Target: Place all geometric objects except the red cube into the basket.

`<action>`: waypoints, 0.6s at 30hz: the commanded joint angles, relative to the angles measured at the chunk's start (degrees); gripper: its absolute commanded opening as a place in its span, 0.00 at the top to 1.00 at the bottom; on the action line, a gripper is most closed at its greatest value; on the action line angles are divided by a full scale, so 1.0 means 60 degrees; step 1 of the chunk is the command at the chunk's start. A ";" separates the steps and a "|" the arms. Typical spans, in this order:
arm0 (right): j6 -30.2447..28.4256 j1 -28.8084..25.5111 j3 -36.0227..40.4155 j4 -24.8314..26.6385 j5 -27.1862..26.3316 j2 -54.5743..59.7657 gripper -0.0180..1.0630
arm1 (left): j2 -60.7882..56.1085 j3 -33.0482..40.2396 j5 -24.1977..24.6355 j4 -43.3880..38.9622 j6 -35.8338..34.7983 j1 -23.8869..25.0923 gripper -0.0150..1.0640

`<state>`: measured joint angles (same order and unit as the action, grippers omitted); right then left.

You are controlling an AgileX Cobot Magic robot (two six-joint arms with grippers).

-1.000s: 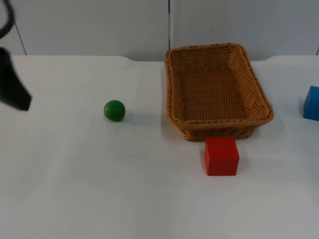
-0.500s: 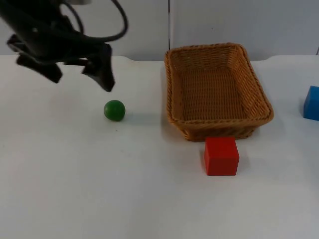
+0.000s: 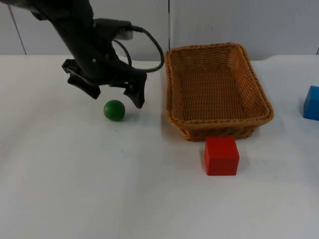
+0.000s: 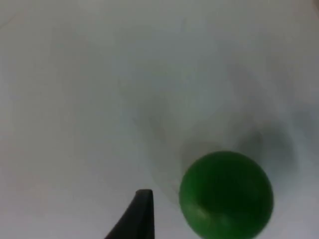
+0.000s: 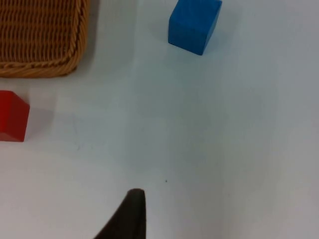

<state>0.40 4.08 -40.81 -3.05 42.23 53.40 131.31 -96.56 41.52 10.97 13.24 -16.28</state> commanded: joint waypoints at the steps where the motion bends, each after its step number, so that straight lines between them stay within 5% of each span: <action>1: 0.0003 -0.0072 -0.0016 0.0026 -0.0088 0.0013 0.01 | 0.0179 -0.0083 -0.0209 -0.0359 -0.0276 -0.0049 0.01; 5: 0.0003 -0.0072 -0.0016 0.0026 -0.0110 0.0013 0.01 | 0.0416 -0.0083 -0.0329 -0.0511 -0.0290 -0.0049 0.03; 10: 0.0003 -0.0072 -0.0016 0.0026 -0.0149 0.0013 0.01 | 0.0694 -0.0083 -0.0352 -0.0530 -0.0290 -0.0049 0.19; 15: 0.0003 -0.0072 -0.0016 0.0026 -0.0149 0.0013 0.01 | 0.0857 -0.0083 -0.0191 -0.0509 -0.0290 -0.0049 0.51; 16: 0.0003 -0.0072 -0.0016 0.0026 -0.0149 0.0013 0.01 | 0.0857 -0.0083 -0.0191 -0.0509 -0.0290 -0.0049 0.51; 18: 0.0003 -0.0072 -0.0016 0.0026 -0.0149 0.0013 0.01 | 0.0769 -0.0083 0.0021 -0.0509 -0.0314 -0.0049 0.76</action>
<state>0.40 4.08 -40.81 -3.05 42.08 53.40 136.38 -96.80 40.98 7.71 11.80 -16.38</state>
